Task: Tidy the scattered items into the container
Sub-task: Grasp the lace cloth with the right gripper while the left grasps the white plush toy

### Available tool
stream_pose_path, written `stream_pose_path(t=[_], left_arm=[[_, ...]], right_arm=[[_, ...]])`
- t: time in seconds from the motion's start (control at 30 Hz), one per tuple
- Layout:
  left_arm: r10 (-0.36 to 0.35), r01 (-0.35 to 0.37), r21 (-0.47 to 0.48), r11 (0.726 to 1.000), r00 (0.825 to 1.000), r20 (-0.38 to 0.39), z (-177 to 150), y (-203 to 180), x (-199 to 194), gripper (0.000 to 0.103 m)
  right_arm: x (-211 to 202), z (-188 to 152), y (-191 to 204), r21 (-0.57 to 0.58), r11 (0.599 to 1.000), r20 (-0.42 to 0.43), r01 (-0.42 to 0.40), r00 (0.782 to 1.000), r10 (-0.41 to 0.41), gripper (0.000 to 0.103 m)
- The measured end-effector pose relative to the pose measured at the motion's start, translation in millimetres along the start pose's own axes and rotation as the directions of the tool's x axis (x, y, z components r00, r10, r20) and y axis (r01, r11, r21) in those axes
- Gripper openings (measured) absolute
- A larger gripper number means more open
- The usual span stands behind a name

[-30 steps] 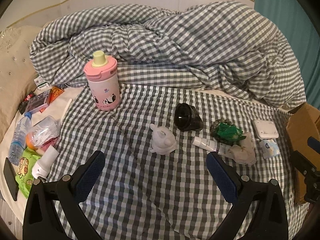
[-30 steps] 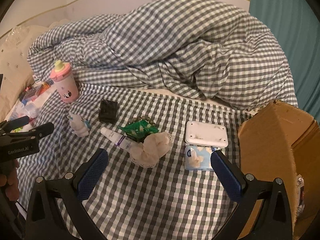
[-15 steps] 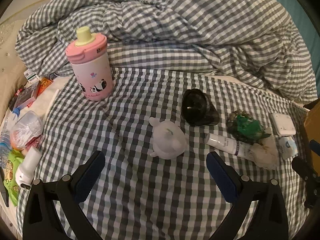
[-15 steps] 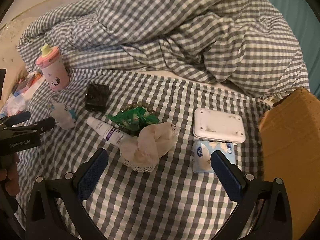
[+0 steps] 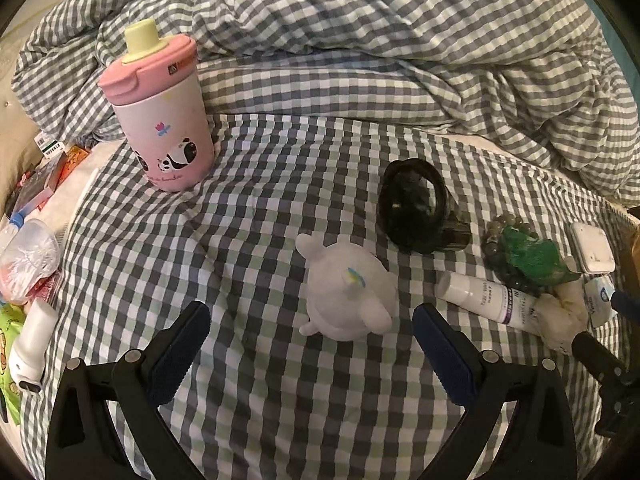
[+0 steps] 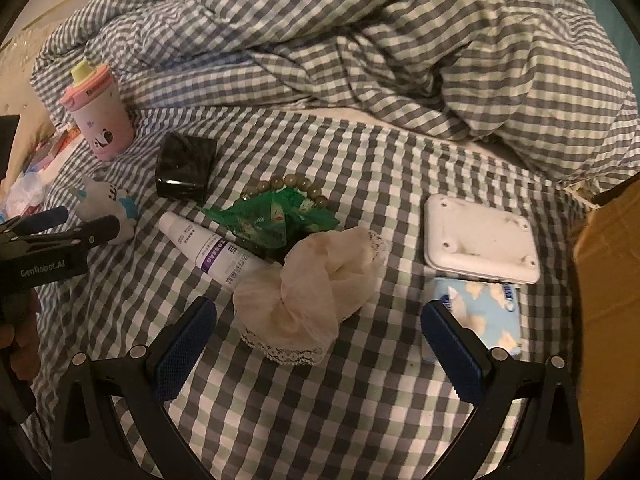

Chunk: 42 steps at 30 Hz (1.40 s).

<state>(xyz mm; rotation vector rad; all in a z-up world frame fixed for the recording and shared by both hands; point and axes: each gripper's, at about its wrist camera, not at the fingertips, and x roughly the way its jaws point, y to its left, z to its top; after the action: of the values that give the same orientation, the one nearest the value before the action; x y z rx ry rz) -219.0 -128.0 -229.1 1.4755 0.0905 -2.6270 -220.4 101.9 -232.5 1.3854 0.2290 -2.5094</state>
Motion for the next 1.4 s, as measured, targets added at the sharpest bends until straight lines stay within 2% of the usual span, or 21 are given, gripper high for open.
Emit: stream_pose_path(t=[0.23,0.43,0.6,0.73,0.8,0.83,0.9,1.0,1.07,1.1,1.2,1.4], left_arm=[[-0.006,0.006,0.0,1.0,1.0,-0.008,2,-1,12,0.103],[-0.018,0.018,-0.006,1.0,1.0,-0.014,4,-2,21,0.103],[-0.02,0.02,-0.013,1.0,0.999,-0.025,4,-3,30,0.103],[-0.022,0.022,-0.013,1.0,0.999,-0.024,5,-3,34,0.103],[-0.021,0.02,-0.011,1.0,0.999,-0.024,5,-3,36,0.103],[-0.022,0.021,-0.013,1.0,1.0,-0.02,5,-3,35,0.102],[-0.025,0.025,-0.023,0.999,1.0,-0.012,6,-1,33,0.094],[-0.023,0.023,-0.035,0.999,1.0,-0.005,7,0,30,0.077],[-0.02,0.02,-0.04,0.999,1.0,-0.002,6,1,28,0.061],[-0.019,0.019,-0.042,0.999,1.0,-0.001,6,2,28,0.057],[-0.019,0.019,-0.051,0.999,1.0,-0.001,5,3,24,0.055],[-0.019,0.02,-0.073,0.997,1.0,0.018,5,7,8,0.055]], right_arm=[[14,1,0,0.001,1.0,-0.02,-0.008,1.0,0.008,0.102],[22,0,0,0.005,1.0,-0.03,-0.014,0.999,0.014,0.09],[30,1,2,-0.003,1.0,-0.046,-0.02,0.999,0.02,0.076],[31,1,4,-0.016,1.0,-0.045,-0.02,0.999,0.019,0.074],[31,1,4,-0.014,1.0,-0.04,-0.025,0.999,0.024,0.069],[30,1,3,-0.012,1.0,-0.037,-0.027,0.999,0.027,0.066],[29,1,3,-0.01,1.0,-0.033,-0.027,0.999,0.026,0.053],[29,1,2,-0.01,1.0,-0.036,-0.024,0.999,0.024,0.044],[27,0,1,-0.004,1.0,-0.035,-0.028,0.999,0.028,0.041],[26,-1,0,-0.002,1.0,-0.035,-0.029,0.999,0.029,0.039],[20,-2,-1,-0.001,0.999,-0.033,-0.033,0.999,0.033,0.033],[-2,-1,-4,0.002,0.999,0.001,-0.035,0.999,0.035,0.03]])
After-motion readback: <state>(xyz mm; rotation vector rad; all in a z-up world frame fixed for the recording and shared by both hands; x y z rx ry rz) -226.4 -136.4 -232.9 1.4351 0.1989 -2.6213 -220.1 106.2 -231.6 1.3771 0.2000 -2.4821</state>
